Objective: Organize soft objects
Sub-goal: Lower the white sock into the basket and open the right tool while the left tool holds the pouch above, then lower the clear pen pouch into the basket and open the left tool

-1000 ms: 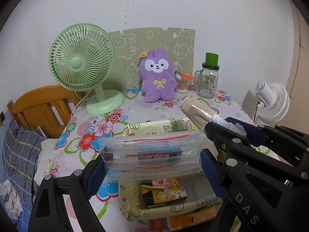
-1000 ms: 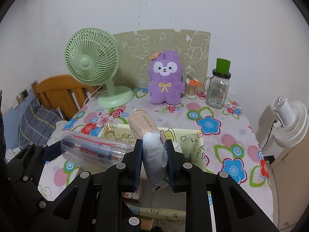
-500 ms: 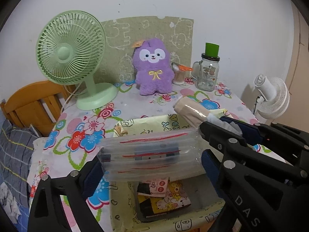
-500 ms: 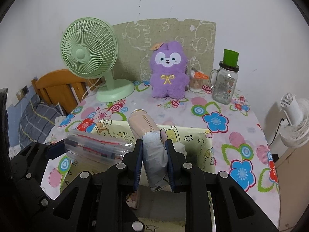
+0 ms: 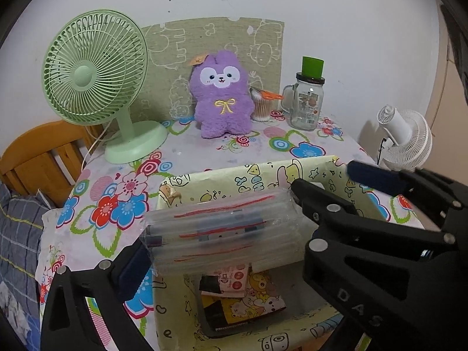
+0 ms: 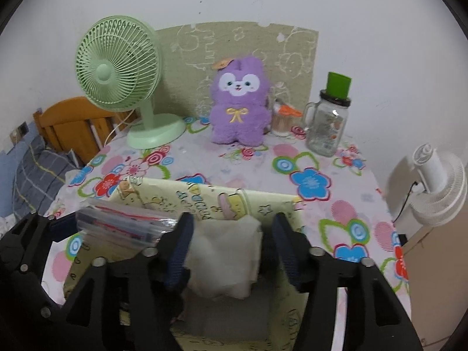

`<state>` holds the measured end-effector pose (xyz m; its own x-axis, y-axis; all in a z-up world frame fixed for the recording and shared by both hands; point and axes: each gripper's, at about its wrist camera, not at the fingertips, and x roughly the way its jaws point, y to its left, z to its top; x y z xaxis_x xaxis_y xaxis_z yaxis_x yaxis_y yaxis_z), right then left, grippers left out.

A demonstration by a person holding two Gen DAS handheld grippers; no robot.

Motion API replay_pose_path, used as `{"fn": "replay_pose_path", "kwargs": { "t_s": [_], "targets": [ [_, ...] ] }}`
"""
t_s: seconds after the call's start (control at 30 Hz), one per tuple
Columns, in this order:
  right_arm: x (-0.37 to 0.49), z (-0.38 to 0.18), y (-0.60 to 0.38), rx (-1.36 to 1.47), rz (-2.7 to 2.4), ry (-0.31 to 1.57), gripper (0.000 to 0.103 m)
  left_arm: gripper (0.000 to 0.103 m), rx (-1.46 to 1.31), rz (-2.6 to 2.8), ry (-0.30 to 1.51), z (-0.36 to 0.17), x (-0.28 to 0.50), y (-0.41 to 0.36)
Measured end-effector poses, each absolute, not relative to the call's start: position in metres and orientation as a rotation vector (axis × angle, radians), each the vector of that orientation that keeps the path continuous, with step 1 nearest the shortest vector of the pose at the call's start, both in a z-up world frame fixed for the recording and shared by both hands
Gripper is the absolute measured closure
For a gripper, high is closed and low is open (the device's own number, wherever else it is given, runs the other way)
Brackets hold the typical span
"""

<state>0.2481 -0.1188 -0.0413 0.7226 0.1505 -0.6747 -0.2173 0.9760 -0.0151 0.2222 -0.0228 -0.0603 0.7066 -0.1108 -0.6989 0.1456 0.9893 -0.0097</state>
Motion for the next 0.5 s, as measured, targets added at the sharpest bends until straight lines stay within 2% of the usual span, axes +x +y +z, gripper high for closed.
{"fn": "replay_pose_path", "kwargs": {
  "t_s": [0.13, 0.5],
  "targets": [
    [0.245, -0.038, -0.125, -0.097, 0.190, 0.722, 0.032, 0.000, 0.052, -0.151, 0.769, -0.059, 0.220, -0.025],
    [0.229, -0.028, -0.141, -0.051, 0.143, 0.701, 0.029, 0.000, 0.072, -0.167, 0.753, -0.056, 0.201, -0.037]
  ]
}}
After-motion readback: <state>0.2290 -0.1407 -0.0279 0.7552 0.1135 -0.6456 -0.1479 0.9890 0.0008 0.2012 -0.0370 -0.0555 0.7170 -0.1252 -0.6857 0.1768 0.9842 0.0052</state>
